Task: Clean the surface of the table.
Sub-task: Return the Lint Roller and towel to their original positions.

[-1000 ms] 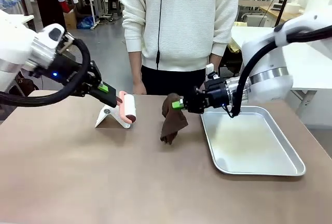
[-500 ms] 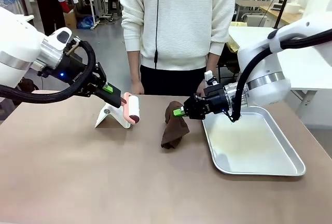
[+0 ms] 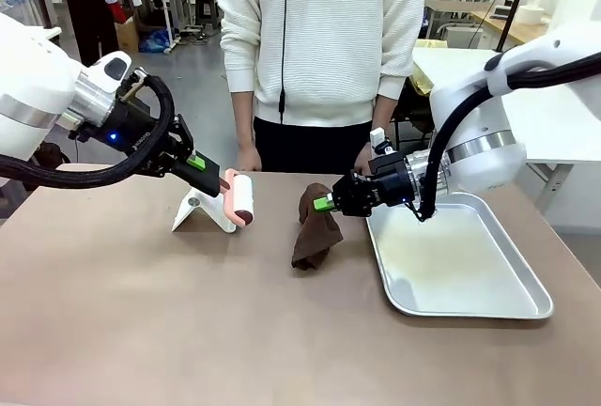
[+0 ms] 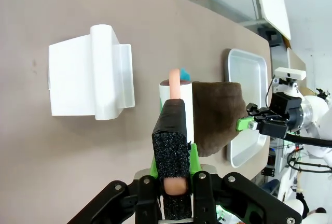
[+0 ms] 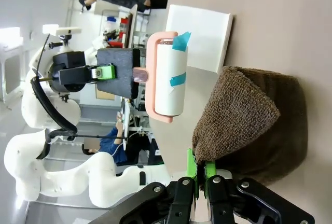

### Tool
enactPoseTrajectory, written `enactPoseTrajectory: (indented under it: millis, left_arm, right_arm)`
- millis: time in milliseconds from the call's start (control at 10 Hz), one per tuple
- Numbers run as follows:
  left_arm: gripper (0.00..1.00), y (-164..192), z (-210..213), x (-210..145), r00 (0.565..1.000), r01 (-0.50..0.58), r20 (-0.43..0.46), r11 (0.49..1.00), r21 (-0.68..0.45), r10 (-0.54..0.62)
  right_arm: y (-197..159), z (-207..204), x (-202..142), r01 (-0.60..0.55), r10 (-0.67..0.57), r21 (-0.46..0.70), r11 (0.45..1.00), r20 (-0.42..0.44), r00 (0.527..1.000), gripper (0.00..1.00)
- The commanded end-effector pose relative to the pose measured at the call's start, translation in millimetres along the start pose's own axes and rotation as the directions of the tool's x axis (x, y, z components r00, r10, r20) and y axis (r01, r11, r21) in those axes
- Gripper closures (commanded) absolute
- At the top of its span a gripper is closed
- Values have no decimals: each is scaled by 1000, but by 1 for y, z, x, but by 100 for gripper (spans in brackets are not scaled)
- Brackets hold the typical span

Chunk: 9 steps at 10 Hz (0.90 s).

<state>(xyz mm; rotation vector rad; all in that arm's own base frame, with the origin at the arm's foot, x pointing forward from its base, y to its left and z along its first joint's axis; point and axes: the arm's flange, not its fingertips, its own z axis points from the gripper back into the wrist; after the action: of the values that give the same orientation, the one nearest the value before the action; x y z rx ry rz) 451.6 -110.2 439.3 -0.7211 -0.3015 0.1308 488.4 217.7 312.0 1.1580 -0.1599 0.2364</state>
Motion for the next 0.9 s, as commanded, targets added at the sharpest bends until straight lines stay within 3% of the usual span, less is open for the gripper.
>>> enactPoseTrajectory:
  millis: [0, 400, 800]
  left_arm:
    - [78, -7, -7, 11, 1000, -22, 7, 998, 51, 22]
    - [78, -19, -19, 50, 999, -43, 19, 988, 145, 40]
    - [78, -18, -39, 68, 997, 80, -34, 972, 219, -75]
  right_arm:
    - [2, -4, 8, -27, 30, -41, 999, 62, 998, 94]
    - [-5, -10, 14, -15, 22, -105, 994, 65, 998, 94]
    - [-22, -11, 19, 39, -35, -76, 996, 52, 998, 94]
